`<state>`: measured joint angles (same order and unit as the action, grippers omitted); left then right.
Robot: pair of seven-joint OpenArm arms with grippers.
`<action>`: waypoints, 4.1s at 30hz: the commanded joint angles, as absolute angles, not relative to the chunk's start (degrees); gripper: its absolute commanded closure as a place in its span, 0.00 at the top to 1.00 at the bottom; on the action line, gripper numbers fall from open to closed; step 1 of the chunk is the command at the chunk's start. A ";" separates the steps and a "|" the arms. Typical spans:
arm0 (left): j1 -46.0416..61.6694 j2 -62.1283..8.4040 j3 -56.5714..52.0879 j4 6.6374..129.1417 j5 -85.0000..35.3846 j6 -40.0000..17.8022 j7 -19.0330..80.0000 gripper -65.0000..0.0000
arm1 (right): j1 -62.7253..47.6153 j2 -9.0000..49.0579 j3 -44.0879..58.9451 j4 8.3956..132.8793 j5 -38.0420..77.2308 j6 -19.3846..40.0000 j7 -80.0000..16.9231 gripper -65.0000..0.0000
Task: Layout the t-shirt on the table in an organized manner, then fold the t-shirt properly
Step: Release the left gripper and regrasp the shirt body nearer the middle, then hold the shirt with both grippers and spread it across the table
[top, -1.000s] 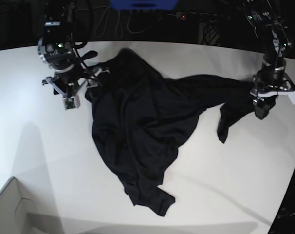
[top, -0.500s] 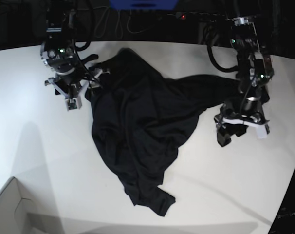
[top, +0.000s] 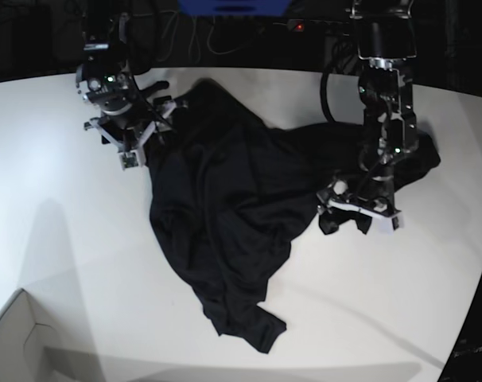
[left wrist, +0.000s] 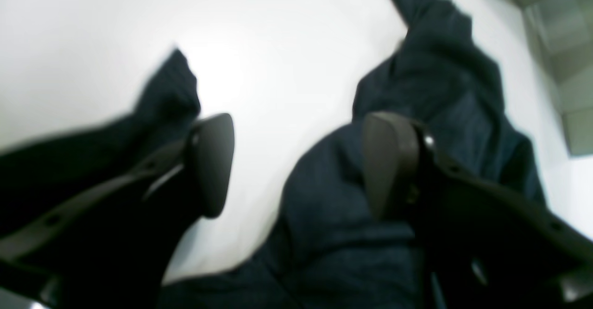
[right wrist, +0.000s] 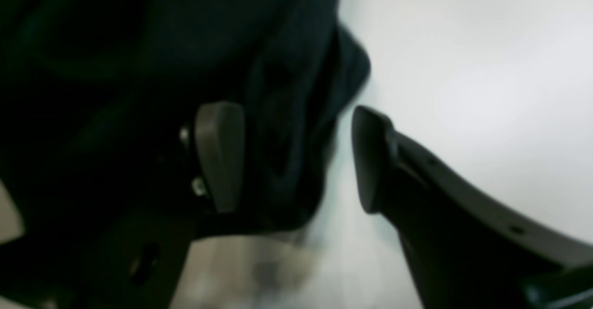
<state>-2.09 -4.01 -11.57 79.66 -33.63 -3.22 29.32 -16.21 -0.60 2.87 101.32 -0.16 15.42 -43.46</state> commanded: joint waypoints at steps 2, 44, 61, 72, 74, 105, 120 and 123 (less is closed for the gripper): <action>-3.74 -4.35 -11.12 80.40 -34.15 -4.00 28.00 0.65 | -15.08 -0.22 3.21 102.29 0.13 15.87 -41.89 0.44; -9.54 -4.26 2.07 80.75 -34.24 -4.35 28.00 0.65 | -11.47 -0.22 22.99 109.49 0.31 15.96 -42.42 0.00; -16.04 1.54 7.69 56.57 -34.15 -4.18 17.36 0.65 | -11.47 2.51 23.08 109.14 0.13 15.96 -42.42 0.00; -15.52 -0.22 4.26 61.49 -34.68 -3.82 17.54 0.05 | -10.95 5.85 23.16 109.05 0.22 15.96 -42.24 0.00; -14.02 -1.45 1.10 65.71 -34.68 -3.82 17.89 0.00 | -10.68 6.55 23.16 109.05 0.22 15.96 -41.98 0.00; 16.57 -4.79 -32.92 97.45 -50.86 -4.35 37.41 0.00 | -7.52 2.51 28.18 108.88 0.13 21.93 -42.42 0.01; 13.14 -4.79 -32.92 101.23 -52.18 -4.53 55.16 0.01 | -7.43 3.82 32.22 109.23 0.13 33.27 -42.42 0.49; 12.97 -4.79 -32.92 101.23 -52.18 -4.53 56.04 0.01 | -7.43 3.74 33.01 109.23 0.22 34.15 -42.42 0.52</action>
<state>13.43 -4.40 -32.69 100.22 -51.27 -4.27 56.31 -7.99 3.16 32.95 108.03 -0.51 33.45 -43.72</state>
